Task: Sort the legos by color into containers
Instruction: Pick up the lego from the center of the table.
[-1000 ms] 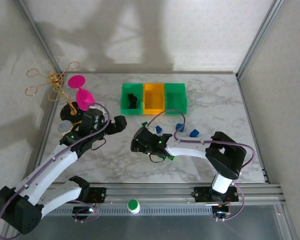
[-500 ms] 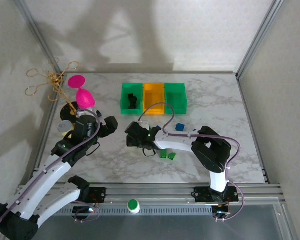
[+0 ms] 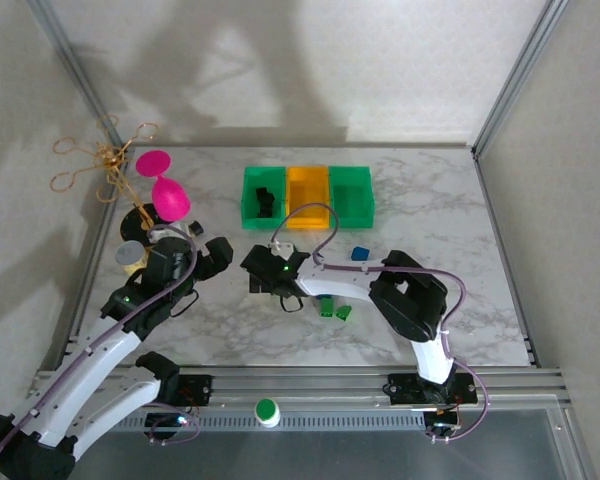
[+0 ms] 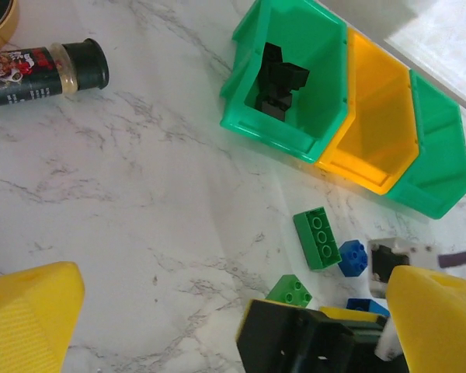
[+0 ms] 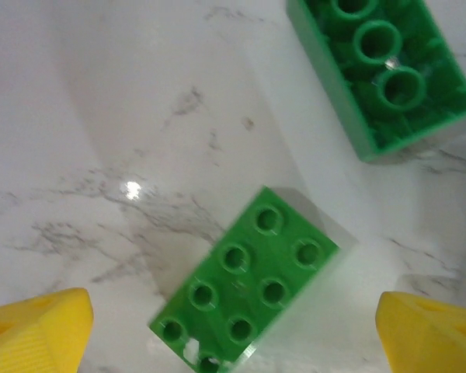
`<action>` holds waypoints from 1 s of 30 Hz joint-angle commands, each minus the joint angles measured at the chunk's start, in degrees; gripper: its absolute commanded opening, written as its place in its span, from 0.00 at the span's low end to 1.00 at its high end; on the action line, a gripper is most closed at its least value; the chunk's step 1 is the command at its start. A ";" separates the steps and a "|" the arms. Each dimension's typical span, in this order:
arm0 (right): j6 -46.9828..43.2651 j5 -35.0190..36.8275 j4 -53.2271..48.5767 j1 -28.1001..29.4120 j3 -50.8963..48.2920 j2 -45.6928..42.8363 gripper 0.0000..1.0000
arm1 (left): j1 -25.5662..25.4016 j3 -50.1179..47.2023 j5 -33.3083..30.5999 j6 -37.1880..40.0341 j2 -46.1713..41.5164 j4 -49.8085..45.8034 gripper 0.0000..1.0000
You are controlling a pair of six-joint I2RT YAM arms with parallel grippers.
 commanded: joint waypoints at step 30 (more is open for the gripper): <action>-5.00 -1.41 3.52 -1.51 -9.37 -4.28 0.55 | 0.03 -1.33 0.16 -2.63 -0.56 -0.65 1.00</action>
